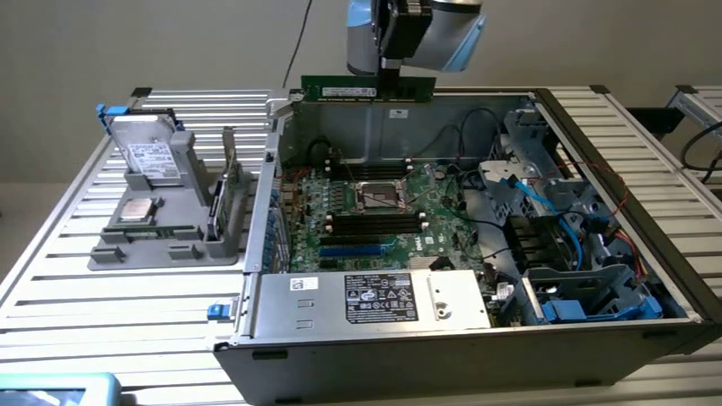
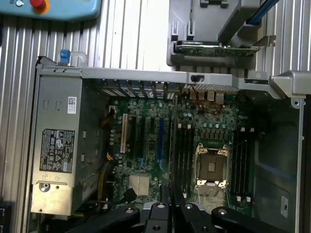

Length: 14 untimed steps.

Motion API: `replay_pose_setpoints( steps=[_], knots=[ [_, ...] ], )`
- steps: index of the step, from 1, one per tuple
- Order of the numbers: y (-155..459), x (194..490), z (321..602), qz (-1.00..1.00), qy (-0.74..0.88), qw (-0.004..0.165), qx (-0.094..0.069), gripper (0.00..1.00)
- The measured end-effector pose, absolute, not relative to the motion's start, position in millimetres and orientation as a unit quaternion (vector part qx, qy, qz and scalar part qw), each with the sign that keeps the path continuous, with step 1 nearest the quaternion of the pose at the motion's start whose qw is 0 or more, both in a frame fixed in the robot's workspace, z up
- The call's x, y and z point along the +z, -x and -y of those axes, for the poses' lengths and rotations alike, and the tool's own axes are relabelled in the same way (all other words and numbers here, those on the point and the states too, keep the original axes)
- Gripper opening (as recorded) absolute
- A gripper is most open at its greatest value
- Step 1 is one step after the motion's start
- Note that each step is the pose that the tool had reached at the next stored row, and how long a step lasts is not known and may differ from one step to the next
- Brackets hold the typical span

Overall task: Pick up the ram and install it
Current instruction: 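Pick up the ram and move it above insertion slot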

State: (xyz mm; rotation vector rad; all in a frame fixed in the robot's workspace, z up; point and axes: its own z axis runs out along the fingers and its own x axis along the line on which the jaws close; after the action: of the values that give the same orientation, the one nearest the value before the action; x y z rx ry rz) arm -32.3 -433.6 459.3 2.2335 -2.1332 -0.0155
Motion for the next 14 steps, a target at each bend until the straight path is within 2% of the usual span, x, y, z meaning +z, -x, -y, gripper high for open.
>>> replay_pose_setpoints(
  steps=[14],
  knots=[
    [20.0,433.8,432.8,0.69,-0.723,0.027,-0.005,0.13]
  ],
)
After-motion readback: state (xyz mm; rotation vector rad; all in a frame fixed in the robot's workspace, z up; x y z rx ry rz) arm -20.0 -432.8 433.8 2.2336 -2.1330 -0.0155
